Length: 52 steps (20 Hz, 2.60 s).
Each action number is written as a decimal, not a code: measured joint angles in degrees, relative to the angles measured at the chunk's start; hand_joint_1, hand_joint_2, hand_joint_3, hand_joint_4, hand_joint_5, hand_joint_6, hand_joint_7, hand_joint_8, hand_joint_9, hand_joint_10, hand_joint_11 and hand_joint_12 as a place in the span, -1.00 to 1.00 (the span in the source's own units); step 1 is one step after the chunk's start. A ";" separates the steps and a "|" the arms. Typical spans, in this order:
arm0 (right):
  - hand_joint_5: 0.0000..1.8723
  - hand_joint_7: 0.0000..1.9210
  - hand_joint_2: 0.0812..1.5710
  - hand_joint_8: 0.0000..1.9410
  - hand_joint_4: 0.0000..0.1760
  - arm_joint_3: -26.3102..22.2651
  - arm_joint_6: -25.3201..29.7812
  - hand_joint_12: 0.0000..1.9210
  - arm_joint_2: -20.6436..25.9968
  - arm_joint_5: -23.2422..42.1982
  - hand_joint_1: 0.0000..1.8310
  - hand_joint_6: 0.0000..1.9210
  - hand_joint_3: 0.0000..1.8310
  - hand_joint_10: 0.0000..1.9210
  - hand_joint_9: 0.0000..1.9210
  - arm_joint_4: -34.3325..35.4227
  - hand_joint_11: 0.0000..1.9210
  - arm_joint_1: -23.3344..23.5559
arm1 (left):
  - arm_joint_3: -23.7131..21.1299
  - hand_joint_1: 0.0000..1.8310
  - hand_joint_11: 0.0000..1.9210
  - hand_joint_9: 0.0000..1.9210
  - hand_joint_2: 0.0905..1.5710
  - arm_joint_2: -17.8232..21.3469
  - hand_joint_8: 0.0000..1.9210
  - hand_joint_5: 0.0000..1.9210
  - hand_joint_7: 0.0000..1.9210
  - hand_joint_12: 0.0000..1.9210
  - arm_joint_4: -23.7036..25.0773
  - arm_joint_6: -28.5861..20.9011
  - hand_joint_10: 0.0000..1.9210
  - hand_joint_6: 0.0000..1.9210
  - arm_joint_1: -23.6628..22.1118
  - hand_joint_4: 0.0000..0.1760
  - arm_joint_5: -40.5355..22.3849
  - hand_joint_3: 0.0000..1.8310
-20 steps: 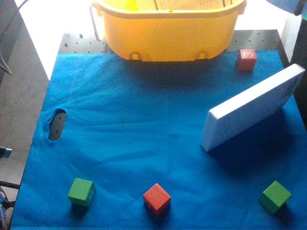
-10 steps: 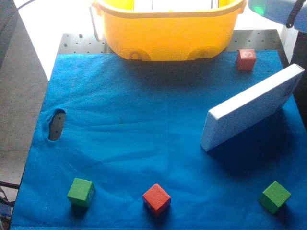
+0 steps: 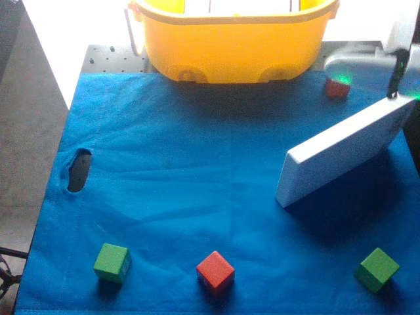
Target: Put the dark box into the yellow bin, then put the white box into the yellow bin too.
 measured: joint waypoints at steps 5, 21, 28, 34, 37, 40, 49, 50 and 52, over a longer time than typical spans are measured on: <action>-0.88 -0.70 -0.06 -1.00 -0.08 -0.04 0.02 -0.35 0.26 -4.15 -0.48 -1.00 -1.00 -1.00 -0.72 0.15 -0.97 -0.68 | -1.66 0.25 -0.98 -1.00 -0.18 1.49 -1.00 -0.73 -0.84 -0.97 -0.20 1.53 -1.00 -1.00 0.37 0.39 0.42 -1.00; -0.76 -0.66 -0.23 -1.00 -0.01 2.01 0.74 -0.23 -3.26 -17.70 -0.41 -1.00 -1.00 -0.99 -0.69 -3.98 -0.98 -2.56 | -4.46 -0.03 -1.00 -1.00 -0.08 4.66 -1.00 -0.83 -0.99 -1.00 -5.57 3.52 -1.00 -1.00 1.25 0.85 -3.80 -0.97; -0.77 -0.65 -0.21 -1.00 0.03 3.61 1.53 -0.34 -4.98 -21.18 -0.35 -1.00 -1.00 -1.00 -0.66 -4.92 -0.95 -3.52 | -6.71 0.08 -1.00 -0.98 0.02 6.56 -0.98 -0.77 -0.87 -1.00 -5.20 3.72 -0.99 -0.98 1.25 1.00 -5.33 -0.99; -0.59 -0.50 -0.23 -0.99 -0.56 6.40 3.06 -0.32 -7.78 -23.39 -0.10 -0.99 -1.00 -0.99 -0.51 -5.05 -0.88 -3.54 | -6.84 0.04 -1.00 -1.00 -0.02 6.62 -0.99 -0.76 -0.94 -1.00 -5.20 3.72 -1.00 -0.98 1.36 0.99 -5.16 -1.00; -0.51 -0.45 -0.19 -1.00 -0.98 7.96 3.58 -0.25 -9.42 -24.37 -0.05 -1.00 -1.00 -0.99 -0.46 -4.87 -0.86 -3.85 | -6.91 0.02 -1.00 -1.00 -0.02 6.86 -1.00 -0.81 -0.94 -1.00 -5.14 3.69 -1.00 -1.00 1.79 0.88 -5.07 -1.00; -0.40 -0.42 -0.13 -1.00 -1.00 9.16 3.69 -0.30 -11.26 -25.68 -0.05 -1.00 -1.00 -1.00 -0.46 -4.90 -0.70 -3.85 | -7.32 0.00 -0.98 -0.97 -0.03 6.91 -0.99 -0.81 -0.91 -0.99 -4.98 3.67 -0.99 -1.00 1.79 0.99 -4.63 -1.00; 0.12 0.09 0.36 0.13 -1.00 10.43 4.98 0.76 -12.74 -25.81 0.42 -0.38 -1.00 0.49 0.05 -4.87 -0.12 -3.91 | -7.56 -0.01 -1.00 -0.97 -0.09 7.21 -0.98 -0.81 -0.89 -1.00 -4.76 3.72 -0.99 -1.00 2.03 1.00 -4.59 -1.00; 0.09 0.16 0.34 -0.03 -1.00 10.43 4.98 0.57 -12.74 -25.79 0.39 -0.21 -1.00 0.12 0.01 -4.87 -0.25 -3.91 | -7.56 0.01 -1.00 -0.99 -0.07 7.21 -0.99 -0.80 -0.90 -1.00 -4.81 3.69 -1.00 -0.99 2.27 1.00 -4.66 -1.00; 0.13 0.17 0.33 -0.12 -1.00 10.45 4.98 0.49 -12.74 -25.79 0.37 -0.19 -1.00 -0.05 0.06 -4.87 -0.23 -3.91 | -7.61 0.03 -0.95 -0.93 -0.08 7.21 -0.99 -0.76 -0.83 -0.96 -4.74 3.69 -0.99 -0.99 2.56 0.94 -4.57 -1.00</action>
